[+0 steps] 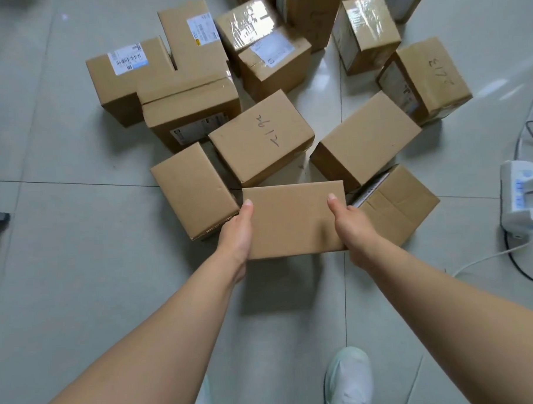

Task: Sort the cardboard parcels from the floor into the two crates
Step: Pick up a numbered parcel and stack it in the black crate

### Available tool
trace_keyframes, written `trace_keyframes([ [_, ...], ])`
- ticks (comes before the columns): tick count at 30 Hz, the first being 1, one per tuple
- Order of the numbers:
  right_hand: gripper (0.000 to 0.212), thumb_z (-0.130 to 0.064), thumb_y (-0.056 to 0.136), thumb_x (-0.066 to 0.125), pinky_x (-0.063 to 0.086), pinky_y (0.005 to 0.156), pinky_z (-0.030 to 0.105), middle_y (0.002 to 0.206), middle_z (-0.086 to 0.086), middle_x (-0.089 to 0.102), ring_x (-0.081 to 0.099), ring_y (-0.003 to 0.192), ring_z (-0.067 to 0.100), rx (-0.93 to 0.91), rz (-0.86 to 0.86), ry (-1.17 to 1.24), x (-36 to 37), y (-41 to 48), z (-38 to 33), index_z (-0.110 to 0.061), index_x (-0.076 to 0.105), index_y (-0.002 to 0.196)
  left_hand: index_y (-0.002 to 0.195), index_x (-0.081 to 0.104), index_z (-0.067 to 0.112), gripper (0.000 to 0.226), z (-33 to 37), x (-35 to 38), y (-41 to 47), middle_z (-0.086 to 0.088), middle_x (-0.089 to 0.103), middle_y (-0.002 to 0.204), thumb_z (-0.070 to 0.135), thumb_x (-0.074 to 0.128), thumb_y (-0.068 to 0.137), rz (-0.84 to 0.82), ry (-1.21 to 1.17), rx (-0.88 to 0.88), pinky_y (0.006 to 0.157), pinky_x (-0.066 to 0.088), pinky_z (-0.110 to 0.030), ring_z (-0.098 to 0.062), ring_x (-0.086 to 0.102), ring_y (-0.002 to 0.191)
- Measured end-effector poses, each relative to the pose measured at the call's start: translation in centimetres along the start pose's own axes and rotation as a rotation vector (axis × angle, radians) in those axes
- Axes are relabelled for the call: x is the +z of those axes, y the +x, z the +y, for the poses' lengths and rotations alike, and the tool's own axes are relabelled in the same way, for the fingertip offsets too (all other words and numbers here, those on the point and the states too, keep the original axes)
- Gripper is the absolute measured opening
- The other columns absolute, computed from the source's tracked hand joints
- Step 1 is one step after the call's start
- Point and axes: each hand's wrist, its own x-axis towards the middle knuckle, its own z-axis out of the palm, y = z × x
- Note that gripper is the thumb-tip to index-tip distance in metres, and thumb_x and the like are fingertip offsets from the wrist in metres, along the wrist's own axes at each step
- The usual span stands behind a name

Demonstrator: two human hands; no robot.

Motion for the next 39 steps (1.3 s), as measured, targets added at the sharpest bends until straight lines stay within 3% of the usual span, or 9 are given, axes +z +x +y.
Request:
trace_keyframes([
  [4,0.071,-0.059,0.089,0.048,0.041,0.100,0.037,0.132,0.006,0.054,0.053,0.116,0.023,-0.027,0.000,0.058,-2.8,-6.3,-4.3,-0.007,0.045,0.136,0.103,0.058,0.026,0.036,3.9,-0.8,-6.5,0.005,0.064,0.095,0.054,0.037,0.097,-0.015,-0.030,0.023,0.064,0.042,-0.025,-0.010,0.059,0.087],
  [9,0.053,-0.050,0.094,0.047,0.044,0.089,0.034,0.121,0.004,0.057,0.056,0.106,0.022,-0.151,-0.021,0.119,-7.3,-15.7,-13.2,-0.013,0.049,0.131,0.096,0.061,0.025,0.038,13.3,-2.1,-16.2,-0.002,0.067,0.100,0.054,0.037,0.097,-0.011,-0.085,0.112,0.088,0.052,-0.035,-0.015,0.061,0.091],
  [13,0.049,-0.048,0.094,0.049,0.048,0.088,0.035,0.116,0.003,0.061,0.058,0.104,0.020,-0.322,-0.035,0.118,-11.5,-24.8,-21.0,-0.015,0.052,0.129,0.093,0.065,0.019,0.042,22.6,-3.7,-25.9,-0.005,0.069,0.110,0.053,0.041,0.096,0.014,-0.128,0.269,0.091,0.053,-0.037,-0.016,0.064,0.093],
  [17,0.044,-0.046,0.096,0.048,0.045,0.080,0.029,0.120,0.001,0.060,0.057,0.104,0.017,-0.459,-0.056,0.188,-15.6,-34.8,-28.6,-0.018,0.049,0.130,0.085,0.062,0.022,0.042,30.7,-4.9,-37.3,0.001,0.067,0.091,0.049,0.033,0.100,-0.037,-0.167,0.421,0.064,0.052,-0.027,-0.011,0.063,0.079],
  [20,0.046,-0.049,0.094,0.048,0.048,0.088,0.035,0.121,0.001,0.059,0.057,0.107,0.019,-0.562,-0.097,0.214,-18.0,-42.6,-32.6,-0.020,0.048,0.130,0.089,0.064,0.019,0.046,34.8,-7.1,-45.3,-0.004,0.068,0.095,0.050,0.033,0.099,-0.029,-0.193,0.524,0.063,0.050,-0.028,-0.016,0.063,0.082],
  [24,0.040,-0.048,0.094,0.049,0.050,0.078,0.030,0.112,0.000,0.058,0.056,0.101,0.017,-0.629,-0.097,0.269,-19.8,-51.4,-35.8,-0.018,0.047,0.120,0.087,0.063,0.019,0.044,37.5,-10.5,-54.1,0.000,0.063,0.088,0.050,0.034,0.099,-0.005,-0.240,0.627,0.065,0.047,-0.030,-0.016,0.059,0.079],
  [30,0.043,-0.053,0.094,0.046,0.050,0.079,0.035,0.106,0.001,0.057,0.055,0.099,0.018,-0.644,-0.095,0.408,-19.7,-61.4,-40.1,-0.015,0.046,0.114,0.121,0.061,0.018,0.056,38.9,-15.9,-63.0,0.002,0.065,0.107,0.059,0.032,0.096,0.058,-0.310,0.701,0.079,0.050,-0.035,-0.017,0.058,0.099],
  [35,0.061,-0.064,0.086,0.047,0.054,0.086,0.047,0.112,0.006,0.064,0.062,0.102,0.024,-0.635,-0.196,0.520,-17.5,-66.1,-41.3,-0.014,0.053,0.120,0.106,0.062,0.026,0.047,38.4,-20.2,-67.9,0.001,0.066,0.110,0.060,0.031,0.096,0.154,-0.365,0.751,0.090,0.050,-0.044,-0.020,0.058,0.105],
  [39,0.055,-0.061,0.092,0.043,0.055,0.080,0.047,0.113,0.004,0.062,0.060,0.102,0.024,-0.633,-0.295,0.542,-14.9,-69.0,-41.8,-0.019,0.050,0.126,0.107,0.062,0.025,0.047,38.0,-23.5,-70.1,0.001,0.067,0.095,0.059,0.032,0.096,0.206,-0.430,0.815,0.062,0.050,-0.030,-0.013,0.061,0.087],
])
